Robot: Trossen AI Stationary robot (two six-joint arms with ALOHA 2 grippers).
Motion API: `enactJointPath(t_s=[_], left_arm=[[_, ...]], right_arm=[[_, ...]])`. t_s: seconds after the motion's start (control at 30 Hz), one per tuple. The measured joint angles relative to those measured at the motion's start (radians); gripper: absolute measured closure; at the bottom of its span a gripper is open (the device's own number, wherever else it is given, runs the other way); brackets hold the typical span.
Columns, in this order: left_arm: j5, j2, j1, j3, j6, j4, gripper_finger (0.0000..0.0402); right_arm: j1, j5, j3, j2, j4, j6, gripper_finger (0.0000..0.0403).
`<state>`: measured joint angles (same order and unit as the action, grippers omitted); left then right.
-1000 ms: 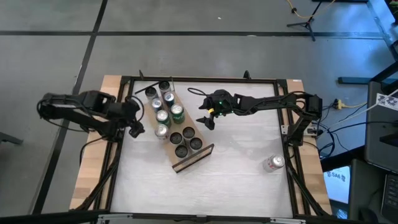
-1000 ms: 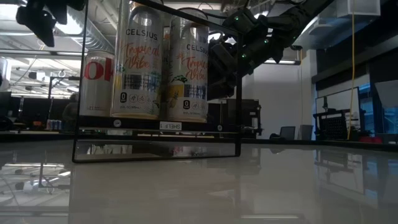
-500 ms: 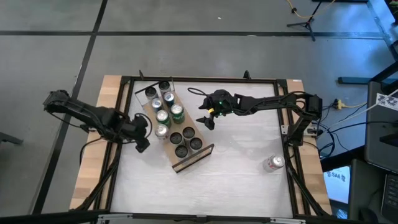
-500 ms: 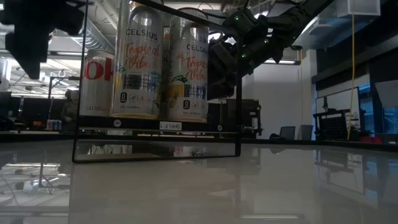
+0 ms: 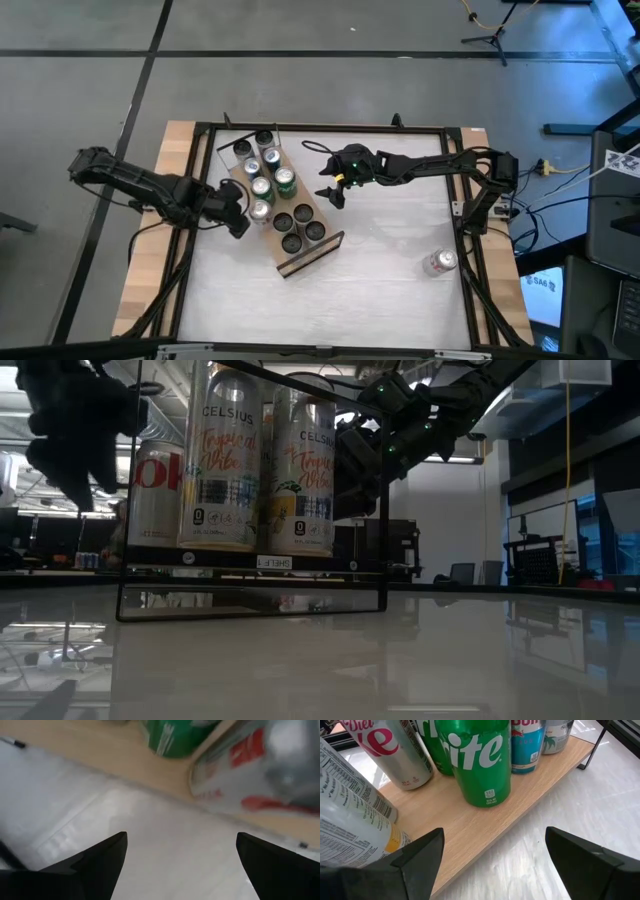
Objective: Place canned beverage on shelf
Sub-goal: Put the red silver soda can on the shelf
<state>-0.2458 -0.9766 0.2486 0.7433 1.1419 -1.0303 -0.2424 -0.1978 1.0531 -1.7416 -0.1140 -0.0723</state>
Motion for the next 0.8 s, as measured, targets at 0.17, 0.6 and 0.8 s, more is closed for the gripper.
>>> enactJointPath(t_s=[0.17, 0.6, 0.8], left_arm=[[-0.027, 0.000, -0.019, -0.002, -0.023, 0.049, 0.0040], [-0.057, 0.000, -0.076, -0.003, -0.079, 0.126, 0.0040], [-0.066, -0.012, -0.099, -0.003, -0.106, 0.167, 0.0040]], right_arm=[[0.000, 0.000, 0.000, 0.000, -0.001, 0.000, 0.0061], [0.000, 0.000, 0.000, 0.000, -0.005, 0.000, 0.0061], [0.000, 0.000, 0.000, 0.000, -0.005, 0.000, 0.0061]])
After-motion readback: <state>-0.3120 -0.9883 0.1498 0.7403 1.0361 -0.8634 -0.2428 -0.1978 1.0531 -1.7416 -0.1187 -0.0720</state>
